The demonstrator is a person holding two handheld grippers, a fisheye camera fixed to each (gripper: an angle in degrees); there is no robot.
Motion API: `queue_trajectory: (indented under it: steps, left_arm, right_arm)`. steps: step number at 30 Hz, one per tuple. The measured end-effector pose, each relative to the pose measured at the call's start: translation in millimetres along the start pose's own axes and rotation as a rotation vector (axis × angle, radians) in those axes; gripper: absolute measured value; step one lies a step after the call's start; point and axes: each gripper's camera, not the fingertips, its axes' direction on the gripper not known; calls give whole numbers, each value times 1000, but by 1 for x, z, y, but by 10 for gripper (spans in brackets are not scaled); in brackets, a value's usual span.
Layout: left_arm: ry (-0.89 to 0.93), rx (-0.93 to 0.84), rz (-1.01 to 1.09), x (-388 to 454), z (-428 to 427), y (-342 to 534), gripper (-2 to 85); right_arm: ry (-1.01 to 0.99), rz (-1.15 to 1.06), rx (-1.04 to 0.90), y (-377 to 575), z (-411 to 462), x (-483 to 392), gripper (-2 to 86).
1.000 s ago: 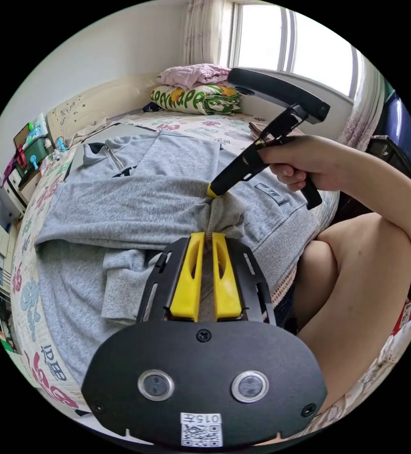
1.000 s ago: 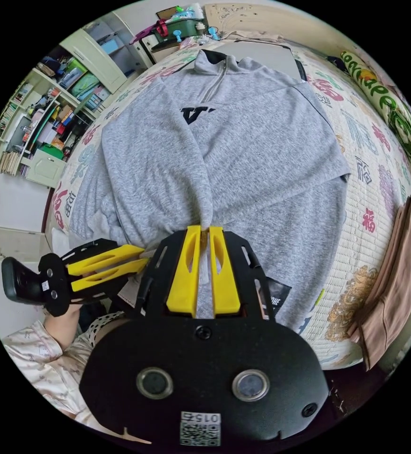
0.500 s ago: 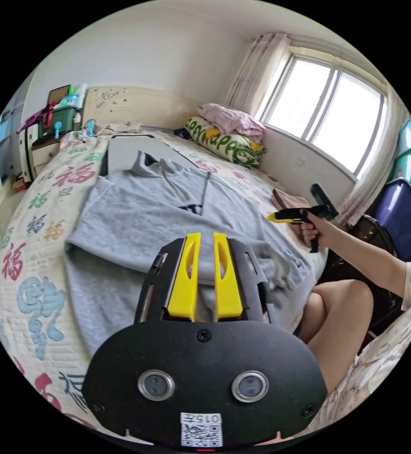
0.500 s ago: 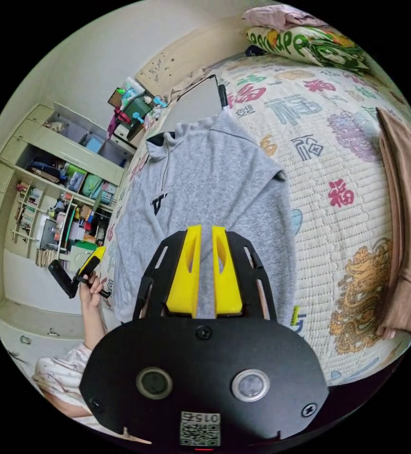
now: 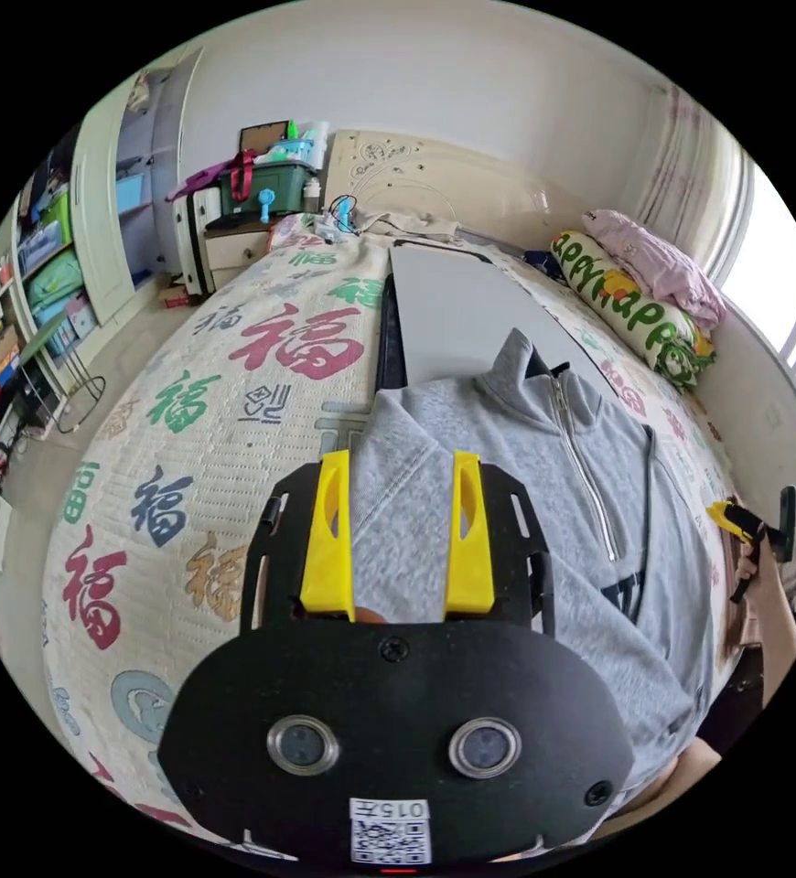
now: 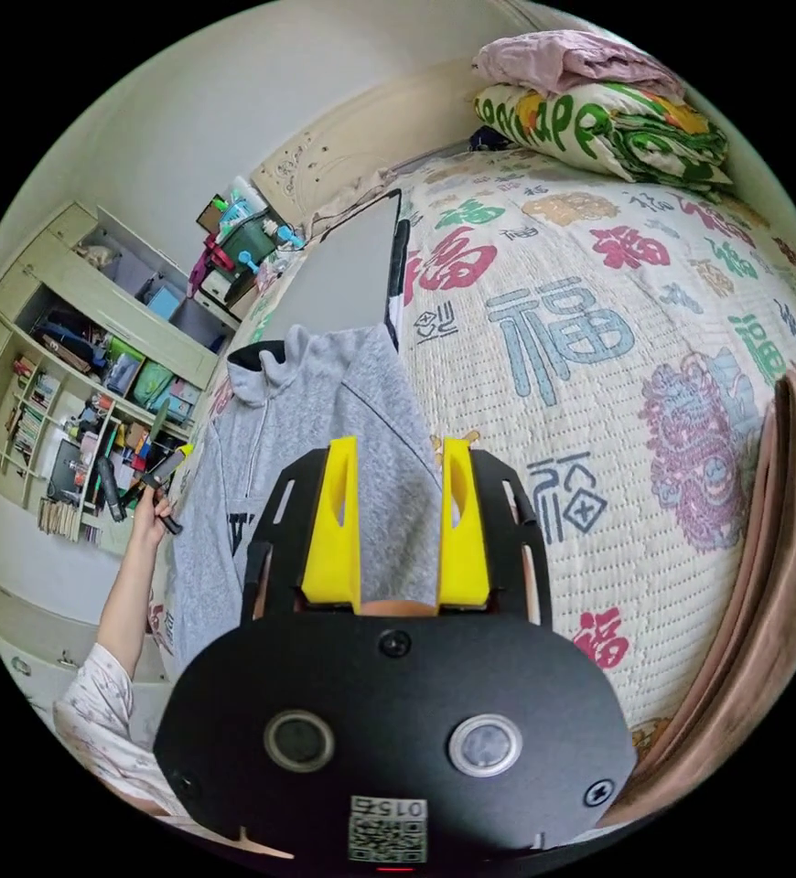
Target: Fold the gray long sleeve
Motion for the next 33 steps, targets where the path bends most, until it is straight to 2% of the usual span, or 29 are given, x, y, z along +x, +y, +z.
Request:
queue_trajectory:
  steps: [4, 13, 16, 18, 20, 23, 28, 31, 33]
  left_arm:
    - [20, -5, -40, 17, 24, -17, 146]
    - [-99, -31, 49, 86, 26, -8, 33]
    - [-79, -37, 47, 92, 21, -4, 10]
    - [-77, -33, 38, 95, 15, 0, 7]
    - [-83, 12, 43, 100, -2, 6, 6]
    - [-62, 180, 104, 106, -62, 28, 5]
    - [143, 402, 246, 96, -201, 115, 4]
    - [226, 447, 322, 85, -267, 199, 5]
    - [250, 396, 316, 73, -288, 250, 5]
  right_arm:
    - [74, -143, -21, -23, 34, -53, 151]
    - [146, -152, -53, -32, 106, -116, 154]
    - [218, -157, -67, -12, 129, -127, 98]
    - [172, -161, -19, 4, 125, -136, 55]
    - [221, -181, 4, 16, 116, -154, 28]
    - [251, -281, 69, 37, 79, -192, 11]
    - [139, -505, 201, 126, -30, -241, -1]
    - [26, -515, 229, 207, -86, -243, -2]
    - [-17, -536, 212, 261, -109, -239, 0]
